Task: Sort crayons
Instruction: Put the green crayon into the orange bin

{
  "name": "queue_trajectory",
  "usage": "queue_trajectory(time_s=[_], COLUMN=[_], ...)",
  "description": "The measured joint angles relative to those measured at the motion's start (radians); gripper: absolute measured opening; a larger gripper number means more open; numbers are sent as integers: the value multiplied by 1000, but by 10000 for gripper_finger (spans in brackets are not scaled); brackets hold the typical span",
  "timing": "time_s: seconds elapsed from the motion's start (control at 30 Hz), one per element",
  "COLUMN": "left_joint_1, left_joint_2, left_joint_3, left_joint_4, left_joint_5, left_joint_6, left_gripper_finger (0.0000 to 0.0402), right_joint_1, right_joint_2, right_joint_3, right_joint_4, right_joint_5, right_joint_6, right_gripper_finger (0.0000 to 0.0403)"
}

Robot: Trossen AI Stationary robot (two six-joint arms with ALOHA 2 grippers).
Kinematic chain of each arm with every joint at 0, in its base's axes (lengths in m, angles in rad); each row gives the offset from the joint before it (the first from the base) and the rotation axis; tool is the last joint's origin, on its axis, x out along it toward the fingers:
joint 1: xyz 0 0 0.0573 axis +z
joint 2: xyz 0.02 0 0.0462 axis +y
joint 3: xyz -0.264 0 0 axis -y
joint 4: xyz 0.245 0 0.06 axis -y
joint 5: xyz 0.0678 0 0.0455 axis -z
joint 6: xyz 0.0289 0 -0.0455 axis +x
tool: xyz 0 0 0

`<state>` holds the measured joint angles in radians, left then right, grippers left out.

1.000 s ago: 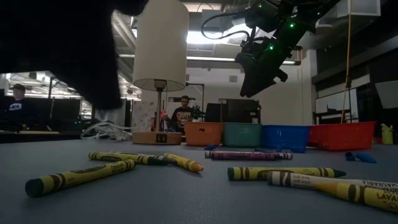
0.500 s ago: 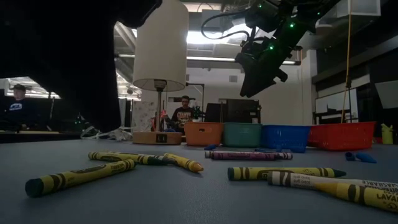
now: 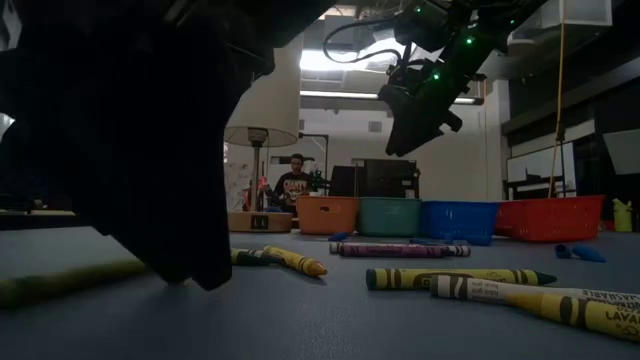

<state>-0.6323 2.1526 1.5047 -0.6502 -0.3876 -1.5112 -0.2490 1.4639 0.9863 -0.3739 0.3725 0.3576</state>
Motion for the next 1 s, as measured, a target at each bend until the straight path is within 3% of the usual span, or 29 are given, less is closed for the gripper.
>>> queue_trajectory(time_s=[0.3, 0.47, 0.6, 0.73, 1.0], left_joint_1=[11, 40, 59, 50, -6], left_joint_2=[-5, -44, -95, -136, -136], left_joint_3=[1, 0, 0, 0, -13], left_joint_4=[-8, -52, -140, -266, -589], left_joint_5=[15, 175, 338, 353, 422], left_joint_6=[-1, -2, 28, 71, 1], left_gripper_finger=[126, 126, 126, 126, 126], right_joint_1=[0, 0, 0, 0, 0], right_joint_2=[0, 0, 0, 0, 0], right_joint_3=[0, 0, 0, 0, 0], right_joint_4=[5, 6, 7, 7, 6], right_joint_5=[0, 0, 0, 0, 0], right_joint_6=[0, 0, 0, 0, -15], right_gripper_finger=[136, 136, 136, 136, 136])
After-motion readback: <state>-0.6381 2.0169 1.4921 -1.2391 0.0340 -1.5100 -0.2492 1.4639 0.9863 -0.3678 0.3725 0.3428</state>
